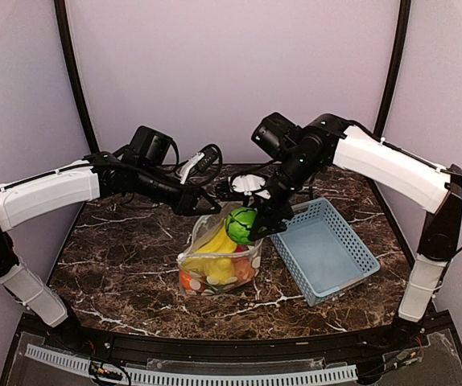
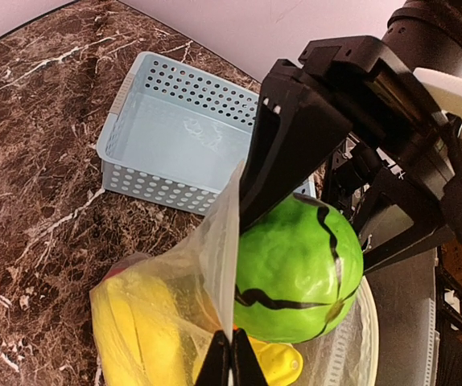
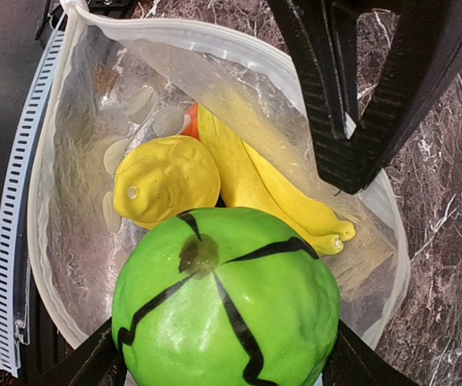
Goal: Place the food in the zip-top bag and seal the zipper
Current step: Place the fake fruit in the zipper food storage bag.
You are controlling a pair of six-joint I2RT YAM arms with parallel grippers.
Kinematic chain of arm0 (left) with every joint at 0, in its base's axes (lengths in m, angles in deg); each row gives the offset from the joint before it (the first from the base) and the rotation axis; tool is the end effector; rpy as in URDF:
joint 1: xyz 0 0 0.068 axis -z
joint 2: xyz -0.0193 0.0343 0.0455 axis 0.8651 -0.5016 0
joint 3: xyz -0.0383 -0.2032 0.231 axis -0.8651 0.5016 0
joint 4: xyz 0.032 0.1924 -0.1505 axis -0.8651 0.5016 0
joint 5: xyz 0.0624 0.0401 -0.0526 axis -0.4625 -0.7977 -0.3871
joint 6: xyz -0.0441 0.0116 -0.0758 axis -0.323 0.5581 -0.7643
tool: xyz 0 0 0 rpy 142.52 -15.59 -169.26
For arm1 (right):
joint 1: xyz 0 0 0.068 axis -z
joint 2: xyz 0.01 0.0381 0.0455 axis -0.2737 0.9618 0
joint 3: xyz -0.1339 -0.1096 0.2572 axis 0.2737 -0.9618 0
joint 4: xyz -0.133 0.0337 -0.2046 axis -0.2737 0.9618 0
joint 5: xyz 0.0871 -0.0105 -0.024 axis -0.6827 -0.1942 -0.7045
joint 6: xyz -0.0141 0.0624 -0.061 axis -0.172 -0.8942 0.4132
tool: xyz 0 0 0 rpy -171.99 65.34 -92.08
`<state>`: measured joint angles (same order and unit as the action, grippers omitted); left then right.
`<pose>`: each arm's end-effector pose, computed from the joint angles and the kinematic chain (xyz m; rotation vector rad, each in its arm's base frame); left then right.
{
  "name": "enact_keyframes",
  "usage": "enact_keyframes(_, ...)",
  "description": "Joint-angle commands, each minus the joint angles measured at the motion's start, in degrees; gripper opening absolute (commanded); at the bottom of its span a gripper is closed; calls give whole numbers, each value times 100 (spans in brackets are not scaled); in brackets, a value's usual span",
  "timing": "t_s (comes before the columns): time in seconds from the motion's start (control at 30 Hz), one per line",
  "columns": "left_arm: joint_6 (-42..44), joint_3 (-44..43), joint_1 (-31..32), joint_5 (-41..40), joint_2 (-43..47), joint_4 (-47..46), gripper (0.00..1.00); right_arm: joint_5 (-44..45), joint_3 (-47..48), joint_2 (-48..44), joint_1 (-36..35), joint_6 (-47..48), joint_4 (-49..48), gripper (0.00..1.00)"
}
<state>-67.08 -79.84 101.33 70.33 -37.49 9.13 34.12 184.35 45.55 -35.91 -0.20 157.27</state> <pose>0.2361 -0.2705 0.3503 1.0557 1.9998 -1.1424 0.2149 0.3171 0.3503 -2.0340 1.7260 0.5241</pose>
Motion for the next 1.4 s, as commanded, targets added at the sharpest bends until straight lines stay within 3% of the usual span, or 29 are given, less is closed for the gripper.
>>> enact_keyframes(0.0,98,-45,23,-45,-2,166,1,191,97,192,-169,-43,-85,63)
enact_keyframes(0.43,106,-48,22,-70,21,178,1,628,14,260,-361,-41,-31,69)
enact_keyframes(0.97,76,-61,22,-14,16,188,1,-54,372,539,-428,-125,101,69)
enact_keyframes(1.37,102,-23,23,-87,133,172,1,767,-268,420,-428,-132,-150,69)
